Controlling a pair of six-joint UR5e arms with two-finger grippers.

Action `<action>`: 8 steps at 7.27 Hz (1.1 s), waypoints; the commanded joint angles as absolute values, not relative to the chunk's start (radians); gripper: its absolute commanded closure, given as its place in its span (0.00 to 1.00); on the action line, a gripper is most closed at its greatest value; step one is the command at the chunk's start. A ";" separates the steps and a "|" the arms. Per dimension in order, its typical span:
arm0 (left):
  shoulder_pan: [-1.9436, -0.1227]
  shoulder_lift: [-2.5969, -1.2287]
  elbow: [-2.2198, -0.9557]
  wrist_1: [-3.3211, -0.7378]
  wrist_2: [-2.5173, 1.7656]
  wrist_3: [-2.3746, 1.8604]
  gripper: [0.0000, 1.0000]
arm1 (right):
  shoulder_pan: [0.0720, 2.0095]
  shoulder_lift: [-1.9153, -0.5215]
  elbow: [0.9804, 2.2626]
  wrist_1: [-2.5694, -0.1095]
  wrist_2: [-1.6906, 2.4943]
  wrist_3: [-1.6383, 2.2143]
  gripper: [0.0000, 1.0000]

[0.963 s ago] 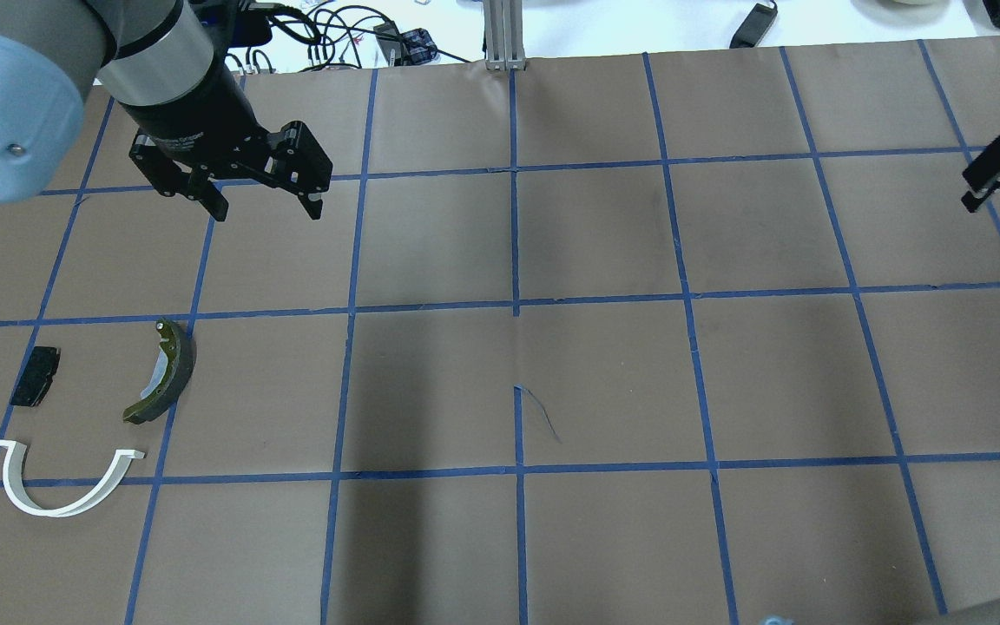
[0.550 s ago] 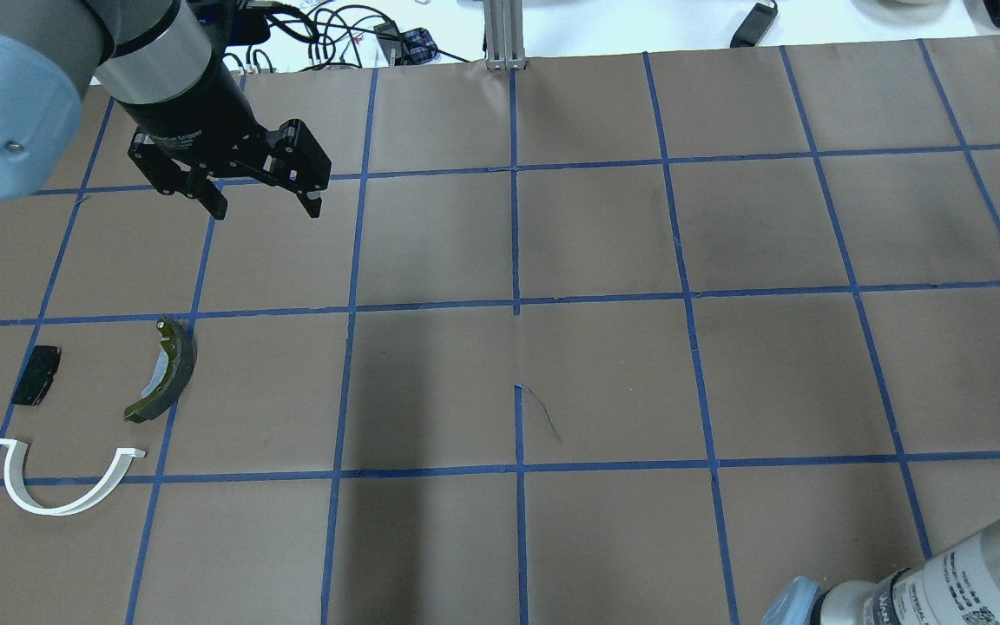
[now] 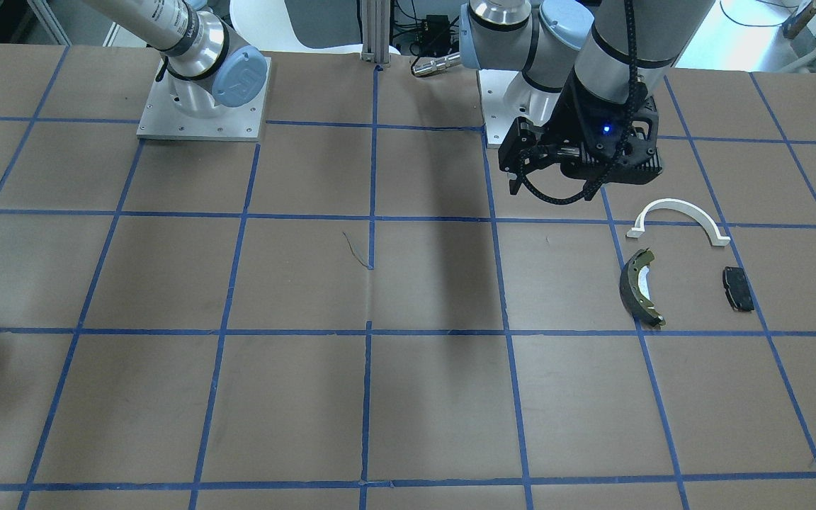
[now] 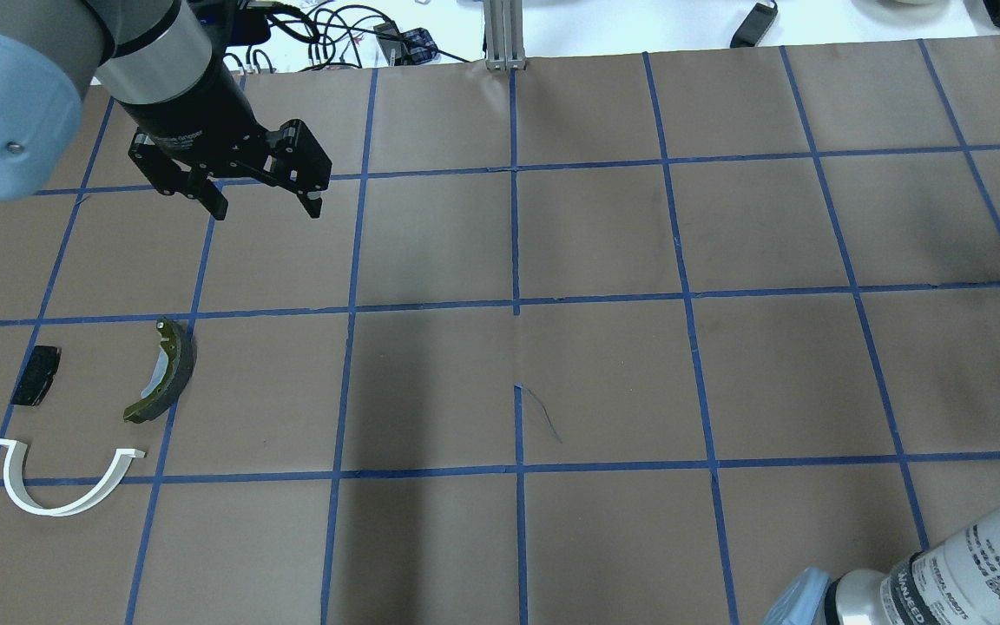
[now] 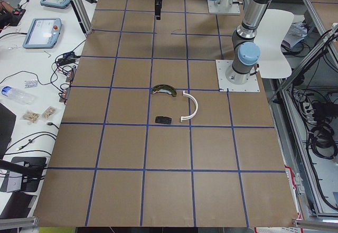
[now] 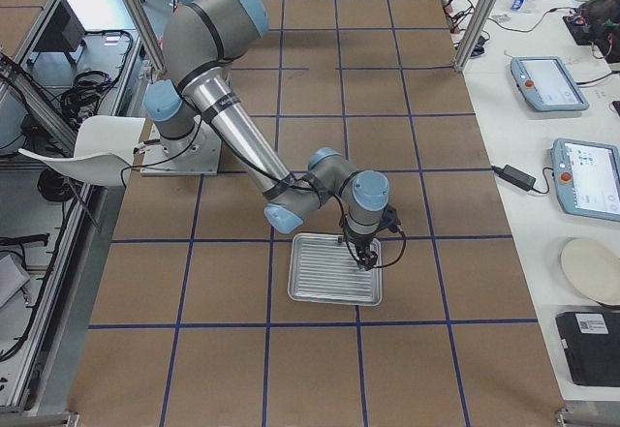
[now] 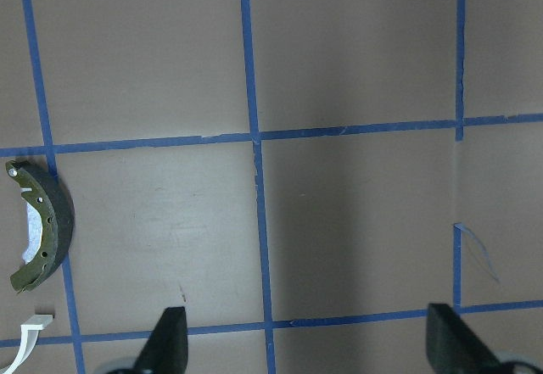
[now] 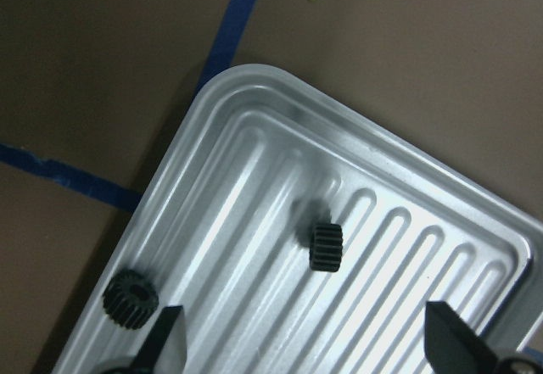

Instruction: Place bearing gear from tray to pile

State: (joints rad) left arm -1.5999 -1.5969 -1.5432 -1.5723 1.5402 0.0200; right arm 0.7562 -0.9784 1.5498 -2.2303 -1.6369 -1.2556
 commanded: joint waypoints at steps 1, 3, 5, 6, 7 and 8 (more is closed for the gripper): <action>-1.600 -1.597 -1.543 -1.572 1.540 0.020 0.00 | 0.752 -0.922 1.497 -2.240 -1.602 -1.282 0.03; -1.600 -1.597 -1.543 -1.572 1.540 0.020 0.00 | 0.752 -0.919 1.499 -2.230 -1.605 -1.275 0.21; -1.600 -1.597 -1.543 -1.572 1.542 0.020 0.00 | 0.752 -0.917 1.509 -2.229 -1.606 -1.275 0.34; -1.600 -1.597 -1.543 -1.572 1.540 0.020 0.00 | 0.752 -0.916 1.509 -2.227 -1.606 -1.278 0.46; -1.598 -1.597 -1.543 -1.572 1.540 0.020 0.00 | 0.752 -0.916 1.511 -2.224 -1.606 -1.278 0.64; -1.600 -1.597 -1.543 -1.572 1.540 0.020 0.00 | 0.752 -0.916 1.509 -2.223 -1.605 -1.282 0.83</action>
